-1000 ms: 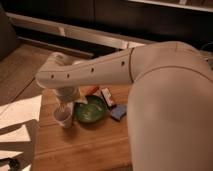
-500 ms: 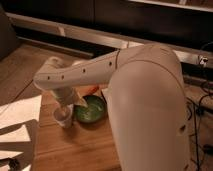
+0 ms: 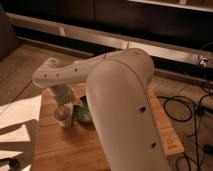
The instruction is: Pick up the ceramic cup
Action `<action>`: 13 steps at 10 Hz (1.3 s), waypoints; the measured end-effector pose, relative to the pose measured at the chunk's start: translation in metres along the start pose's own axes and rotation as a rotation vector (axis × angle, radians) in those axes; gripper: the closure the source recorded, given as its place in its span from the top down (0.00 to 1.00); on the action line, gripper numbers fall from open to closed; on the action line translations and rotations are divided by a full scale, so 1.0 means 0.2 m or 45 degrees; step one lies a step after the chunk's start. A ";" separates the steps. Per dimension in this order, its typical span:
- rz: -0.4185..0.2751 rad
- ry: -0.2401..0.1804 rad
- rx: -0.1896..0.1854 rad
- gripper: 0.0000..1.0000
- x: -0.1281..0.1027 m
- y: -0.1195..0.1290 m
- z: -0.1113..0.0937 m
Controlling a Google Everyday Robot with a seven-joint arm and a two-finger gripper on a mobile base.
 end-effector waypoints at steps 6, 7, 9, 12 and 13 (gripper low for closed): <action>0.052 0.122 -0.002 0.30 -0.05 0.02 0.19; 0.060 0.121 -0.022 0.20 -0.07 0.03 0.18; 0.076 0.103 -0.095 0.01 -0.08 0.09 0.13; 0.041 0.034 -0.209 0.00 -0.05 0.18 -0.11; 0.018 -0.010 -0.218 0.00 -0.01 0.19 -0.23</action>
